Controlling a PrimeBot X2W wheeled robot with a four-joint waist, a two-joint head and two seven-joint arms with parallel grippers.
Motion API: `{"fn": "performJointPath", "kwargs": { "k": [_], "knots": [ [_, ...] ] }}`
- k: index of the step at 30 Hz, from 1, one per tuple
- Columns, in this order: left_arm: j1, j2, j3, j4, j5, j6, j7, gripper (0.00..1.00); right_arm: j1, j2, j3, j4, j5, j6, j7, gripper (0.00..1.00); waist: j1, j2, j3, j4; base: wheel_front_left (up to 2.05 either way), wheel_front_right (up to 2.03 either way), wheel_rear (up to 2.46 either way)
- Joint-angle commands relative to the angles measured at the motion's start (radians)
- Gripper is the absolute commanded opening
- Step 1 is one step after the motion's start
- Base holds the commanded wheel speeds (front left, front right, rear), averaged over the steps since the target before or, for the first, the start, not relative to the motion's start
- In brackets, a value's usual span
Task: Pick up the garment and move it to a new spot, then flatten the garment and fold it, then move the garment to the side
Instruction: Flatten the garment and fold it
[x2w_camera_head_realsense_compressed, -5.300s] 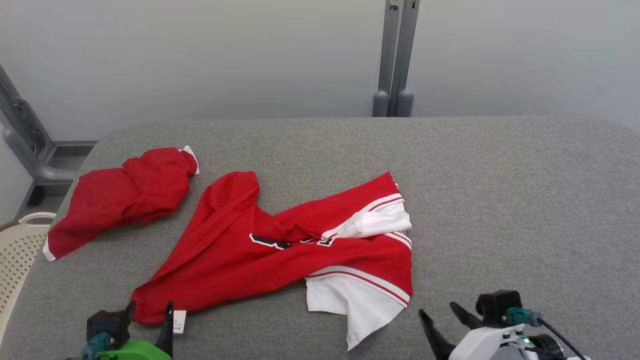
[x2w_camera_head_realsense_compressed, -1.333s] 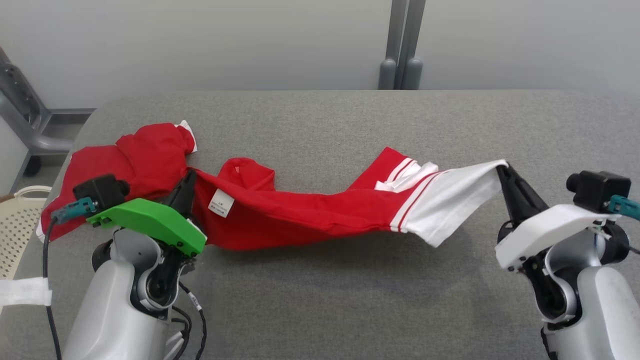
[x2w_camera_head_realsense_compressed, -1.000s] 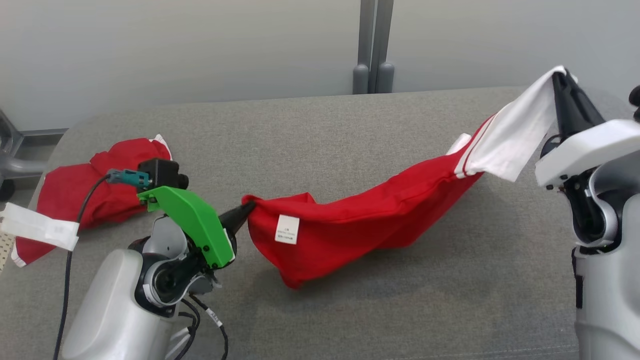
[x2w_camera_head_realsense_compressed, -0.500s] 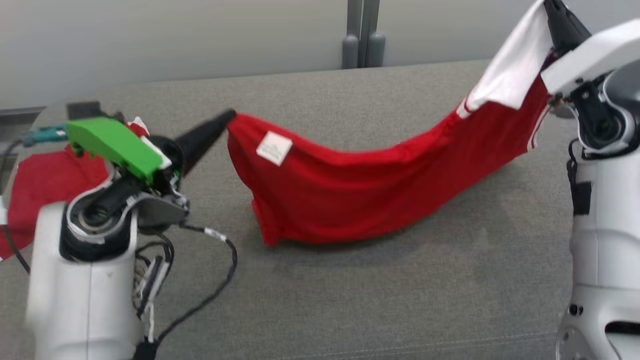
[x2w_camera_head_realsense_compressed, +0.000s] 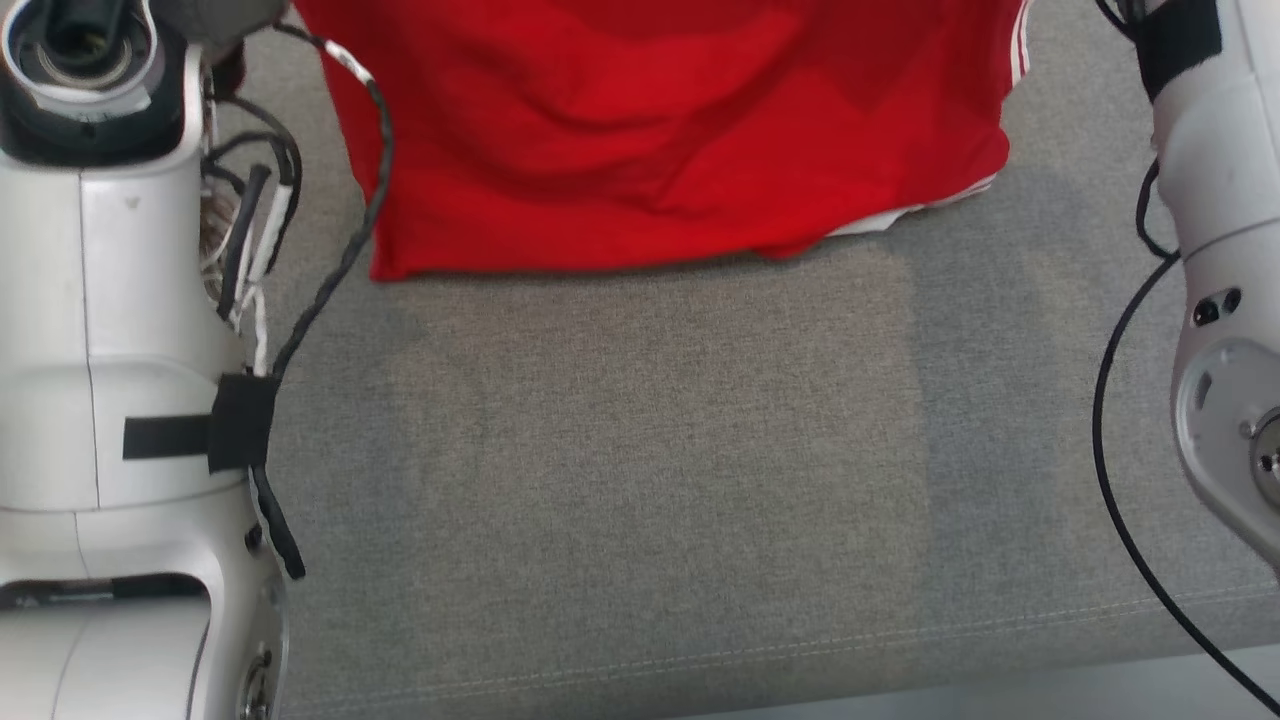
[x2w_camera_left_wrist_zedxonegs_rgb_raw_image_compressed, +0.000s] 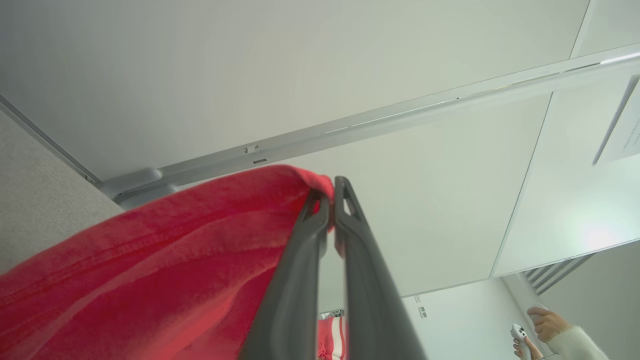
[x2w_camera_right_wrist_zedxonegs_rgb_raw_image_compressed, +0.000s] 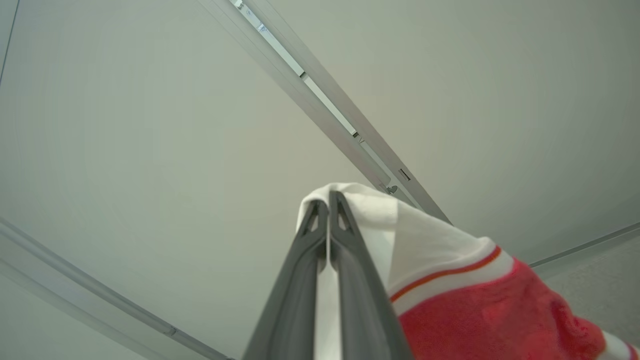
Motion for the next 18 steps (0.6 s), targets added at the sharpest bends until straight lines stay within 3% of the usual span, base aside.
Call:
{"fn": "performJointPath", "kwargs": {
  "k": [1,5,9,11,13,16,18],
  "knots": [
    [-0.035,0.005,-0.001,0.010,0.011,-0.014,-0.023,0.00,-0.035,-0.003,0.003,0.019,0.014,0.001,-0.026,0.00,-0.0002,0.0000,0.112,-0.021,0.00,0.00,0.00],
    [-0.145,0.005,-0.024,0.091,0.080,-0.096,-0.168,0.00,-0.186,-0.003,0.040,0.116,0.081,0.001,-0.168,0.00,-0.0002,0.0000,0.154,-0.023,0.00,0.00,0.00],
    [-0.249,0.012,-0.030,0.139,0.135,-0.191,-0.285,0.00,-0.309,-0.003,0.089,0.132,0.138,0.001,-0.291,0.00,-0.0002,0.0000,0.178,-0.031,0.00,0.00,0.00],
    [-0.290,0.022,-0.045,0.139,0.175,-0.273,-0.335,0.00,-0.351,-0.003,0.110,0.106,0.158,0.001,-0.319,0.00,-0.0002,0.0000,0.189,-0.037,0.00,0.00,0.00],
    [-0.310,0.030,-0.049,0.150,0.198,-0.329,-0.385,0.00,-0.371,-0.003,0.124,0.061,0.188,0.001,-0.329,0.00,-0.0002,0.0000,0.192,-0.043,0.00,0.00,0.00],
    [-0.352,0.047,-0.040,0.130,0.237,-0.372,-0.440,0.00,-0.357,-0.005,0.087,-0.059,0.201,0.001,-0.330,0.00,-0.0002,0.0000,0.204,-0.057,0.00,0.00,0.00],
    [-0.343,0.042,-0.028,0.108,0.252,-0.383,-0.459,0.00,-0.302,0.000,0.115,-0.130,0.211,0.000,-0.329,0.00,-0.0002,0.0000,0.234,-0.060,0.00,0.00,0.00]
  ]
}}
